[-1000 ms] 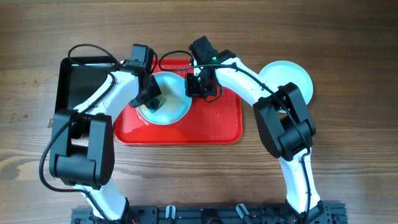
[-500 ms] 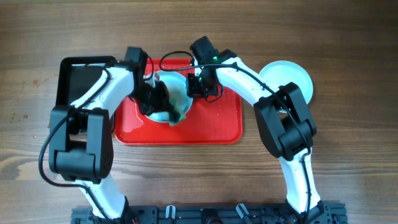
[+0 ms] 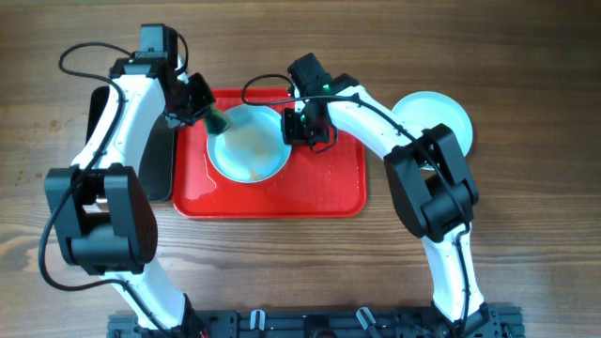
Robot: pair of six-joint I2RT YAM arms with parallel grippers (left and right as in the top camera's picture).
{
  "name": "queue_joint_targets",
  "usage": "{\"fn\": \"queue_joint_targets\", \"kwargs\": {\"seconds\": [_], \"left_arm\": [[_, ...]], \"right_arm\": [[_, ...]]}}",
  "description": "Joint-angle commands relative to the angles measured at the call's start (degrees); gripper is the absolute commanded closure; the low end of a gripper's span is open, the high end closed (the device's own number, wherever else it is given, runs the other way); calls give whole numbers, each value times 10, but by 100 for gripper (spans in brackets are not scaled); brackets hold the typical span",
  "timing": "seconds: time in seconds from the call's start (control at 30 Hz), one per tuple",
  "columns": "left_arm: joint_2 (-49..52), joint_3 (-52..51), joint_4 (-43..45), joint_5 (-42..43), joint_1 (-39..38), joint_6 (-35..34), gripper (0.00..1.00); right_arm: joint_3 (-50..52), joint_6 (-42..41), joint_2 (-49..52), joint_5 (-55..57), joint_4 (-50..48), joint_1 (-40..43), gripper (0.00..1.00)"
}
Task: Clean dirty plates on tray and stack at the side
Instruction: 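Scrub the last plate with the sponge in the left gripper, then lift the last plate with the right gripper and stack it on the right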
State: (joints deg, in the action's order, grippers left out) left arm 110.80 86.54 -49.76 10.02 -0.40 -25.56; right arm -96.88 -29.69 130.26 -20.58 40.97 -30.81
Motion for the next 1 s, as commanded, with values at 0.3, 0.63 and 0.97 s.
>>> {"fn": "queue_joint_targets", "kwargs": {"seconds": [0.3,0.63,0.97], "left_arm": [[-10,9,8,-101,-1,12,96],[-10,9,9,-101,-1,12,96],[-10,9,9,-101,-1,12,96]], "right_arm": [[10,27,-4,6,9,2,96],[10,43,-182,353,80,-7,96],[10,27,-219,856,118,-160,96]]}}
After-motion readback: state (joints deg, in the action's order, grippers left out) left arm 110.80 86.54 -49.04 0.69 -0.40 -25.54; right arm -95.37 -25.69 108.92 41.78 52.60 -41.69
